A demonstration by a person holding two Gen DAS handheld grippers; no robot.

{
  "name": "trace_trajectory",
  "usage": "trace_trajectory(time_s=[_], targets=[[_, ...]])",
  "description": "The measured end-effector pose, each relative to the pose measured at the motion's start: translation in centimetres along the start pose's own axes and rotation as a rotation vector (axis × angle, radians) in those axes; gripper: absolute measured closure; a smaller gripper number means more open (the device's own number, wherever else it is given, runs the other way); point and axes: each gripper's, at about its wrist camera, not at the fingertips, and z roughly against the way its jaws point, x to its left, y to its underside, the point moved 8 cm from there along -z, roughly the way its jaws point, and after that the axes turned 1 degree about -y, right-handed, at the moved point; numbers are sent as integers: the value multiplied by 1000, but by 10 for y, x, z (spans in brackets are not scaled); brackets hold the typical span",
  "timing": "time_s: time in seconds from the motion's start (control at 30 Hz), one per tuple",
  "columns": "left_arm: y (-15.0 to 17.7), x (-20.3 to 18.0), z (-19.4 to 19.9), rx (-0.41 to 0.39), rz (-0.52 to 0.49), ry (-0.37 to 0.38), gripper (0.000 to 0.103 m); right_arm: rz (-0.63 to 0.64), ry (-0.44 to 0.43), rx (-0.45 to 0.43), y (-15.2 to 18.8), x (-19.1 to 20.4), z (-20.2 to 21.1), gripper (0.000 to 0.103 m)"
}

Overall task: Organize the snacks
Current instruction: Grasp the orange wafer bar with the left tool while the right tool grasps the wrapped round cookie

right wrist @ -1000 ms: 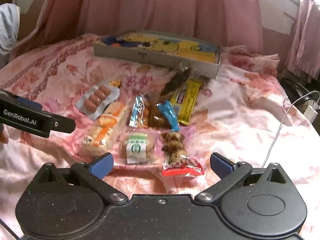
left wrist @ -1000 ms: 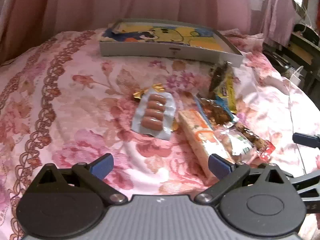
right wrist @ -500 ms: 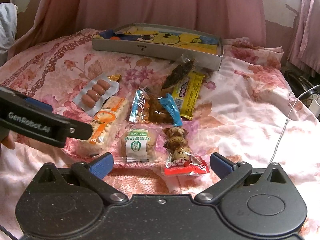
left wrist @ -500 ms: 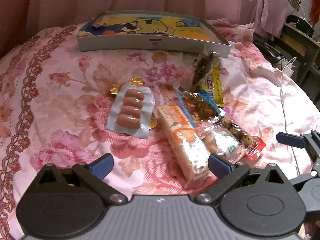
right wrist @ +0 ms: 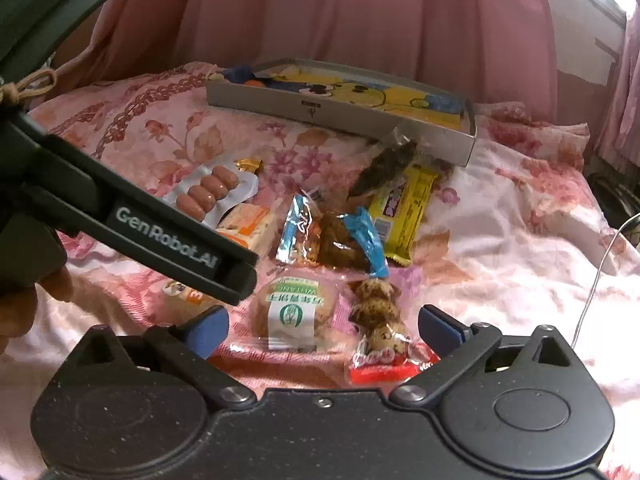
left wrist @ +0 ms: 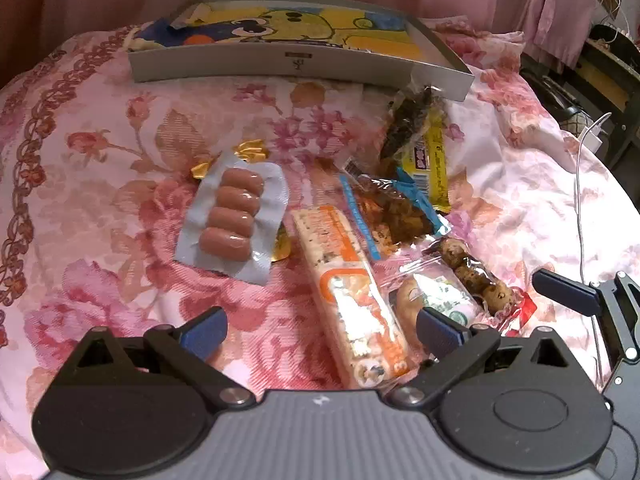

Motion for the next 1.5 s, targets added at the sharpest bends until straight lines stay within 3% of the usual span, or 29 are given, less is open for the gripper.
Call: trace_trajectory(time_s=[0.43,0.57,0.63,0.8,0.9,1.13,1.23,1.5], targets=[[-6,-8,-18,49,61,31,26,22,-28,15,6,10,-14,20],[-9,-4,-22,65,83,22,44,31,-27,11,5,12,-18,23],[-8,-3,-23,74,83,17,45,34,-28,12,5,13,-20,26],[-5,-3,-20,78,82,38,61,49,-30,7,5,16,-27,29],[-4,-1,-18,78,88,39,63,41,-38,12,5,16,-30,35],[1,5,-11,77,112,39,68,46,-33,32,5,16,-28,37],[5,6,-4,78,112,51,68,86,-17,37,5,20,-24,55],[20,6,12,101,109,101,68,171,44,34,10,24,-13,55]])
